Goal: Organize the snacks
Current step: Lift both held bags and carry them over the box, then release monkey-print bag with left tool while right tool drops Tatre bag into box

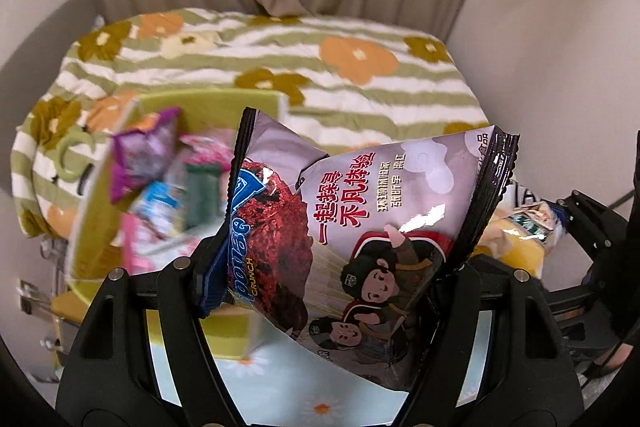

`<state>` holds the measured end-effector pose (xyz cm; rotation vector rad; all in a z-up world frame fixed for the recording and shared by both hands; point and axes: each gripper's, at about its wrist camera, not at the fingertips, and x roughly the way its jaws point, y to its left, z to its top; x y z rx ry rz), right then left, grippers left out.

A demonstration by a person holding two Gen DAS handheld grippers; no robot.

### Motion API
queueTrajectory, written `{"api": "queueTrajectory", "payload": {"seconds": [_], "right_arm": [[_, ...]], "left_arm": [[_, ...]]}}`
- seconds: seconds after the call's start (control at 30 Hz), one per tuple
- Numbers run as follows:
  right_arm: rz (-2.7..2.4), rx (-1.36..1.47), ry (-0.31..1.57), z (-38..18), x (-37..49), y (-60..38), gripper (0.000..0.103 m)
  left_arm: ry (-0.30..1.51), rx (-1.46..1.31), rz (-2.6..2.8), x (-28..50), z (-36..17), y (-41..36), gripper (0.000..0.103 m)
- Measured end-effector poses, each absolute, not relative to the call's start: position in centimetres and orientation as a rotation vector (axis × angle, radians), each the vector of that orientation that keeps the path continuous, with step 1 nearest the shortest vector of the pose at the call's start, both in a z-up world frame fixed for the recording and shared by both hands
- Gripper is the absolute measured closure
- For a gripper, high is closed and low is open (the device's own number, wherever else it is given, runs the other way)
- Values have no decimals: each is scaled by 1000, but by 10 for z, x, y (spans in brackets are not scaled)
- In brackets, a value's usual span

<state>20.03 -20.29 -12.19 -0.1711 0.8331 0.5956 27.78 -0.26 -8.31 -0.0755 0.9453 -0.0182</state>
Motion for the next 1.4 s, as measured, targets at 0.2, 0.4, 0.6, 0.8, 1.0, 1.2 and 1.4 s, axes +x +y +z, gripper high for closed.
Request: {"api": "queueTrajectory", "payload": {"seconds": [0.2,0.4,0.6,0.8,1.0,1.2,1.4], "right_arm": [[587,-122,808,-100,214,-151,34],[571,-43,827,-98,234,-91,34],[523,19,863,-109,252,-51,34],[464,54,893,-120,262,-47,34],[427,81,913,-127,268,-48,34],[439,92,913,-121,277,-31,33],[455,67,917,-119,302,7,32]], "left_arm": [[945,-53,36,281,-77,62,33],[1007,-57,78,297,-99,140,32],[1057,-43,30,326,-122,167,31],[1041,12,-1,346,-131,165,1],[1057,-23,-36,333,-135,182,1],[1055,-61,-32,322,-137,202,1],[1047,-56,-24,322,-139,210,1]]}}
